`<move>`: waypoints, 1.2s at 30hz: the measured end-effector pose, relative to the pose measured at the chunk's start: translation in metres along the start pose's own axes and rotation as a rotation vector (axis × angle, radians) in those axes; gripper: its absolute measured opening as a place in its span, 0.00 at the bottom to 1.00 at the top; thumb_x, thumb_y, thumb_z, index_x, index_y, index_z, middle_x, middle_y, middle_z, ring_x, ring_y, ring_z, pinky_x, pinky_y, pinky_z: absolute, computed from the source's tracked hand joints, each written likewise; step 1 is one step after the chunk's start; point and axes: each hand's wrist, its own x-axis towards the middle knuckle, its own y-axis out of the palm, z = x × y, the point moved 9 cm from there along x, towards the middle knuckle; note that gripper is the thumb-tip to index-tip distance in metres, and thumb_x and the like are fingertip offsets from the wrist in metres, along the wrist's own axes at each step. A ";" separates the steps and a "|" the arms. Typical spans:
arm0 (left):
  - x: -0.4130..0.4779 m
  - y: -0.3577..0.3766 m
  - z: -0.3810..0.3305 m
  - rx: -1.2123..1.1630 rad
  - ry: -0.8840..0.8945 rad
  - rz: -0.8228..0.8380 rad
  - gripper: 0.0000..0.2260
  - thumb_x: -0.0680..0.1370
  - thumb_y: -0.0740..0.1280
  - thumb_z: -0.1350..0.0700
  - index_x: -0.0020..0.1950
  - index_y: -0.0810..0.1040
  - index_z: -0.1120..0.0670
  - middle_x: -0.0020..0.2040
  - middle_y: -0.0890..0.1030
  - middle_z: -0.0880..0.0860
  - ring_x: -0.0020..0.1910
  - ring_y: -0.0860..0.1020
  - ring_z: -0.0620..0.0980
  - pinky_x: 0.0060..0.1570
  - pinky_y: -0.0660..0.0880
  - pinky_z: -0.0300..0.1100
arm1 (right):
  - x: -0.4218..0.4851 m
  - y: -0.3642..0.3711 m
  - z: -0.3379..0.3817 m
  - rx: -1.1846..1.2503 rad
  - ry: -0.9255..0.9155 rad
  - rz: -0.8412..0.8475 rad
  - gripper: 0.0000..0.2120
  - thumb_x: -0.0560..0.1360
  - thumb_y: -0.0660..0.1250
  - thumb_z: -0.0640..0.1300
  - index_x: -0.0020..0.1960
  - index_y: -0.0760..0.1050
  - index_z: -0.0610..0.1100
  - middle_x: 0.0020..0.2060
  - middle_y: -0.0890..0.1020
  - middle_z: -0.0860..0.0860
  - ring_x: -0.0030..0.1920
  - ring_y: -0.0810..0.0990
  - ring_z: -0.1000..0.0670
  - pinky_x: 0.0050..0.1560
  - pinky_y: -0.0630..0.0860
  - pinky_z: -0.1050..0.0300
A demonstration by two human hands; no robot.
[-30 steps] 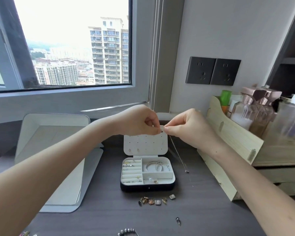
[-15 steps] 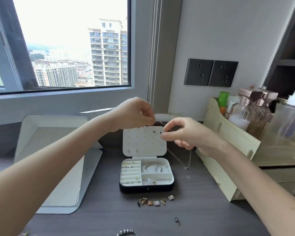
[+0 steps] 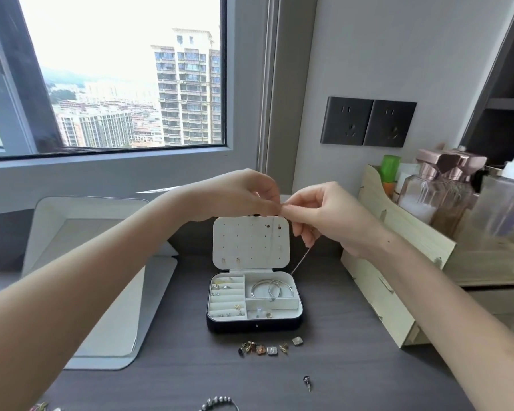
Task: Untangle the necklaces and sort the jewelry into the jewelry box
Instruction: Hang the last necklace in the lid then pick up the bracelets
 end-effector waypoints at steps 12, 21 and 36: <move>0.053 0.016 0.105 0.395 -0.139 -0.492 0.08 0.77 0.65 0.54 0.52 0.80 0.55 0.50 0.77 0.55 0.51 0.74 0.59 0.47 0.70 0.46 | 0.013 -0.041 0.002 -0.026 0.025 -0.229 0.06 0.76 0.66 0.39 0.42 0.79 0.38 0.22 0.76 0.51 0.20 0.70 0.56 0.23 0.70 0.63; 0.057 0.028 0.094 0.599 0.107 -0.691 0.09 0.64 0.76 0.63 0.39 0.78 0.60 0.36 0.77 0.57 0.34 0.74 0.58 0.32 0.69 0.46 | 0.034 -0.038 0.014 0.009 -0.011 -0.184 0.06 0.76 0.66 0.39 0.43 0.79 0.38 0.23 0.76 0.51 0.20 0.70 0.56 0.24 0.70 0.63; 0.056 0.036 0.095 0.675 0.089 -0.746 0.11 0.62 0.76 0.67 0.31 0.75 0.59 0.30 0.73 0.55 0.26 0.71 0.55 0.27 0.64 0.41 | 0.042 -0.038 0.012 0.001 -0.011 -0.188 0.06 0.76 0.66 0.39 0.43 0.79 0.38 0.22 0.76 0.51 0.20 0.70 0.55 0.23 0.70 0.62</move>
